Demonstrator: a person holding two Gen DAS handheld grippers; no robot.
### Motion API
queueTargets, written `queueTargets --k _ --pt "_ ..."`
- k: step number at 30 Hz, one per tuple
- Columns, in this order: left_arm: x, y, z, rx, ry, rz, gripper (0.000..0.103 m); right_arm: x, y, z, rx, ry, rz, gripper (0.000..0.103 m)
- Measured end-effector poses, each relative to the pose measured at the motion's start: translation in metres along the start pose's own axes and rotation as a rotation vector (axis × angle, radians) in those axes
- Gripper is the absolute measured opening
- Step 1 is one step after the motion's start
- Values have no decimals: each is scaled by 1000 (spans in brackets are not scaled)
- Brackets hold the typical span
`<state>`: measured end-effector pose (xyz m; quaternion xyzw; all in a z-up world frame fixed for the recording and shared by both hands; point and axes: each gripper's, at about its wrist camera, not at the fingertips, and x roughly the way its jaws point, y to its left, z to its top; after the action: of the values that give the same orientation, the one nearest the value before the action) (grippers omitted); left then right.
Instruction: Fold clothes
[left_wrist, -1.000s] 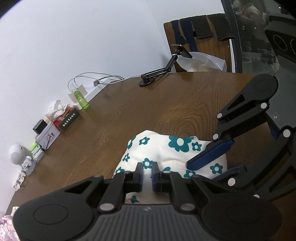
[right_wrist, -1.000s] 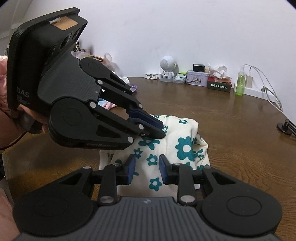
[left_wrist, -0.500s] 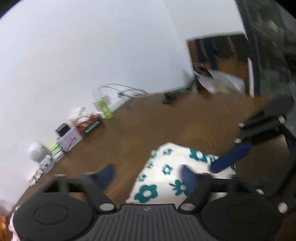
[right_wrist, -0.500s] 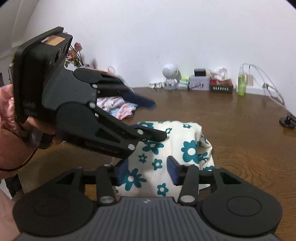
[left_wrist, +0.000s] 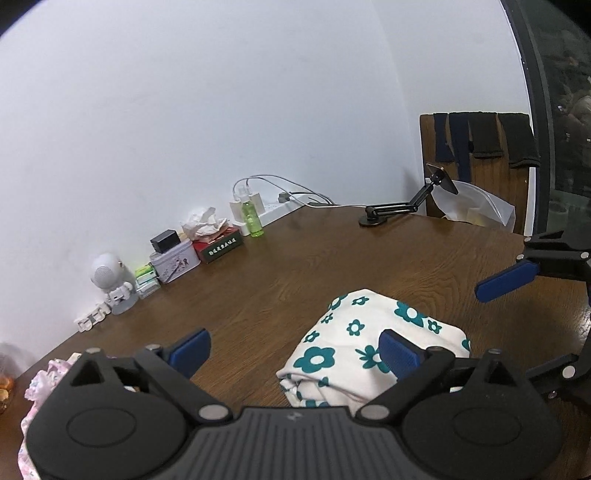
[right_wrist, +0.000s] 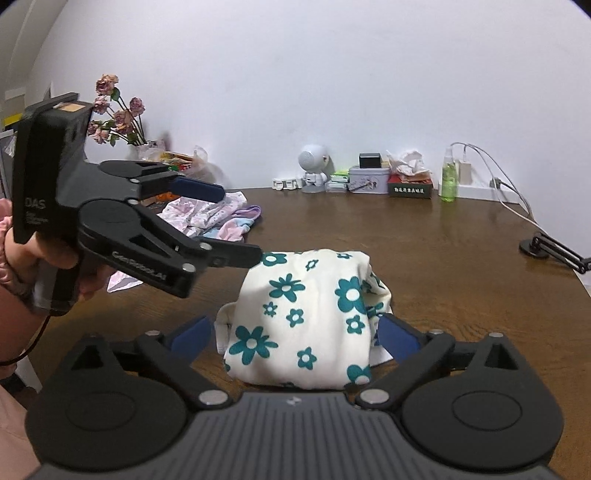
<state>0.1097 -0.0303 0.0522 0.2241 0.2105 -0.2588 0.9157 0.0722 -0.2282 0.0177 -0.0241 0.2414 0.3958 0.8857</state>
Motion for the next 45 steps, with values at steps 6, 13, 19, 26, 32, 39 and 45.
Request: queueTargets --k 6,13,19,26,32,39,45 --pt "-6 1 -4 -24 -4 15 101 -1 4 -2 22 12 -19 103" --pt "-14 -2 -9 -30 -12 21 102 -1 7 -5 40 27 -39 103" --pt "-17 0 -11 -51 -13 22 102 -4 6 -7 65 36 -43 103" --pt "-15 5 -17 -80 -6 24 102 -3 0 -8 133 52 -50 103" --pt "-4 12 -20 -110 12 8 102 2 -2 -11 189 68 -64 103" --pt "37 33 -5 -224 73 -101 102 14 -12 -15 320 108 -50 103" --pt "86 44 7 -231 173 -241 99 28 -16 -17 418 144 -3 102"
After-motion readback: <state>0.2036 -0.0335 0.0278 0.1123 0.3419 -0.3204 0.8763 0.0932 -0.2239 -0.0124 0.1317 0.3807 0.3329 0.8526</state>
